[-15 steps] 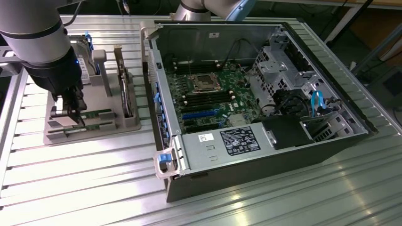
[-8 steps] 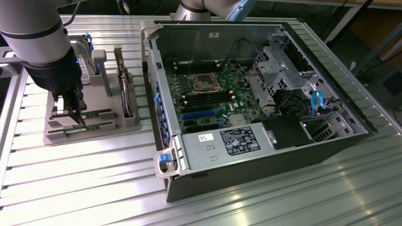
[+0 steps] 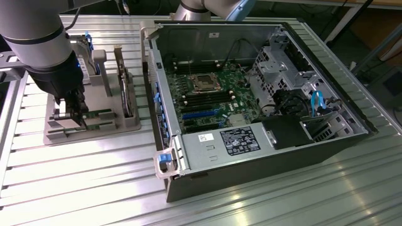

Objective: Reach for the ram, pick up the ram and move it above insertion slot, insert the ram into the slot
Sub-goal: 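Pick up the ram and move it above insertion slot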

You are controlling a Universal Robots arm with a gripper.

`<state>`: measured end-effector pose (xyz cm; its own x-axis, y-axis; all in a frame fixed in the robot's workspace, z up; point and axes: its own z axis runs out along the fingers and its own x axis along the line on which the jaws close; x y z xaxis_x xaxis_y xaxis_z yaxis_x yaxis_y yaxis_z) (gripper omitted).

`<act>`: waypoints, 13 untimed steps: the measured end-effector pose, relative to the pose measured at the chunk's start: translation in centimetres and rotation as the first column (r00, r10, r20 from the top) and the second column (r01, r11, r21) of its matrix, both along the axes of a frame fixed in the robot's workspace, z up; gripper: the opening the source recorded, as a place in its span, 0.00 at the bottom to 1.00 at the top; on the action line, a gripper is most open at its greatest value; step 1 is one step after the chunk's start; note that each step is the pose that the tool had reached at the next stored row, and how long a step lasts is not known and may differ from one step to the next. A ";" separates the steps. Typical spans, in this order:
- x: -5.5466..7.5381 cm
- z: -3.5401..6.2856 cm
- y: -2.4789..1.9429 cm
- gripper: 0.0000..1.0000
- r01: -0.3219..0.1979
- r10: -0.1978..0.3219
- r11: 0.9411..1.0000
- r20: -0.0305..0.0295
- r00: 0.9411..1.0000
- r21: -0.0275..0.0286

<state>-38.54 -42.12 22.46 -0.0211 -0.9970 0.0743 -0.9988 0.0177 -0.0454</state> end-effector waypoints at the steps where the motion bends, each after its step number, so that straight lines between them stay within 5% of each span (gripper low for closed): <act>1: 0.0 -0.01 -0.03 0.54 0.000 0.000 1.000 0.000 1.000 0.000; 7: 0.0 -0.04 -0.13 0.54 0.000 0.000 1.000 0.000 1.000 0.000; 10: 0.0 -0.04 -0.12 0.27 0.000 0.000 1.000 0.000 1.000 0.000; 13: 0.0 -0.49 -0.13 0.27 0.000 0.000 1.000 0.000 1.000 -0.012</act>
<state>-38.53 -42.26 21.96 -0.0210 -0.9960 0.0863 -0.9988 0.0171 -0.0456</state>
